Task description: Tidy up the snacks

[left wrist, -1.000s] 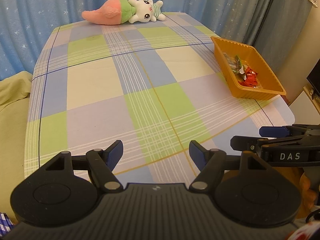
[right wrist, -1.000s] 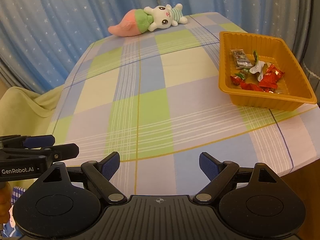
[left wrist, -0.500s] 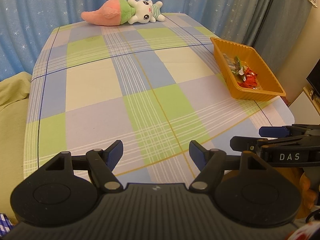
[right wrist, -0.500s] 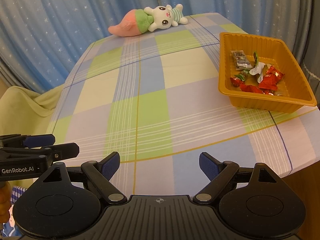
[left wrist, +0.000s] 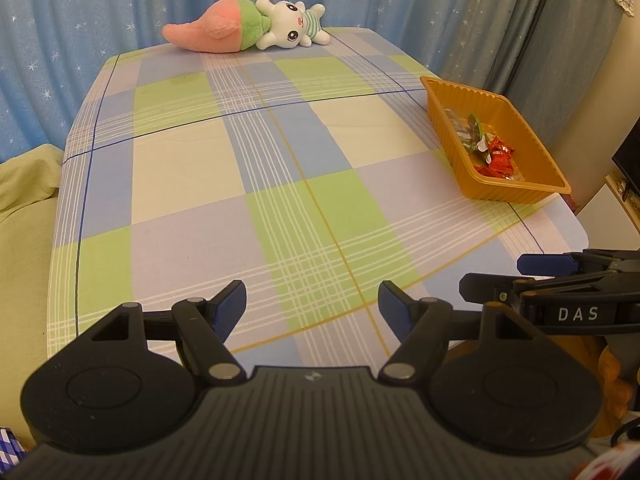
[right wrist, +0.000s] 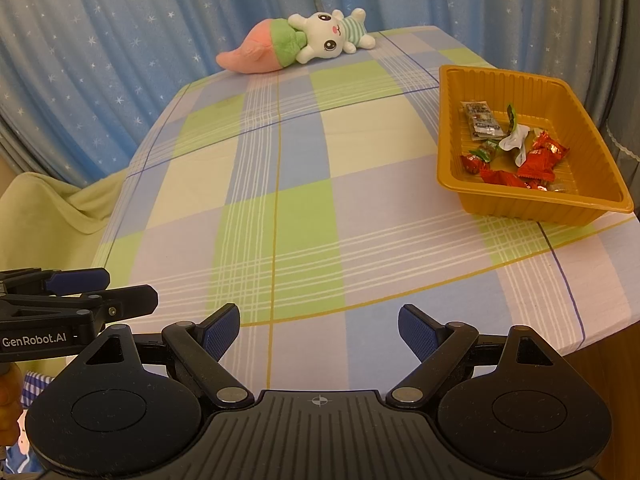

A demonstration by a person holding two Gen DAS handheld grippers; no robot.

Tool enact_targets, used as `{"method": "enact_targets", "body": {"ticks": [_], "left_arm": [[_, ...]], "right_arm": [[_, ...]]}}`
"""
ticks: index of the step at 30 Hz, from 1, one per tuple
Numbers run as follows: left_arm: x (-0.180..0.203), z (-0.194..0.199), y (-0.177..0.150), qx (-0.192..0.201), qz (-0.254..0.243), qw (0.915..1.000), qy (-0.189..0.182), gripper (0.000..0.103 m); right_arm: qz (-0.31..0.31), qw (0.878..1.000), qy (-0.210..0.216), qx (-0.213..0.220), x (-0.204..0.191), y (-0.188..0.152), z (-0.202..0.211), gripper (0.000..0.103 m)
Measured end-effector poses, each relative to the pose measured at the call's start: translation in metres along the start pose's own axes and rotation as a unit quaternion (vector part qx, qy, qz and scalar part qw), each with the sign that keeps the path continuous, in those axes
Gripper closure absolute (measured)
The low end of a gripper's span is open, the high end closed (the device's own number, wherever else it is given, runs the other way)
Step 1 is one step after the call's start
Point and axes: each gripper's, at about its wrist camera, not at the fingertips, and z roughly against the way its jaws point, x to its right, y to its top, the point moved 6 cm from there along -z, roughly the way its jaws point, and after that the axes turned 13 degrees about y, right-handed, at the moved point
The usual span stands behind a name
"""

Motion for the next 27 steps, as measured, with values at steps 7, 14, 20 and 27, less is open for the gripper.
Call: {"method": "enact_targets", "body": {"ticks": [7,14,20,27], "left_arm": [[-0.0002,-0.0001,-0.0001,0.0,0.001,1.0,0.0,0.032],[0.0011,0.0002,0.0025,0.001,0.001,1.0,0.0,0.032],[0.0008,0.0006,0.0015,0.001,0.001,1.0,0.0,0.032],[0.0017,0.0018,0.0052,0.002,-0.002,1.0,-0.001,0.032]], "right_arm": [[0.0,1.0,0.0,0.0,-0.0004,-0.0002,-0.0004,0.017],[0.001,1.0,0.0,0.0,-0.0006,-0.0001,-0.0006,0.017],[0.0,1.0,-0.001,0.0,-0.0008,-0.0001,-0.0003,0.017],[-0.002,1.0,-0.002,0.003,-0.0013,0.0011,0.0005,0.017]]}}
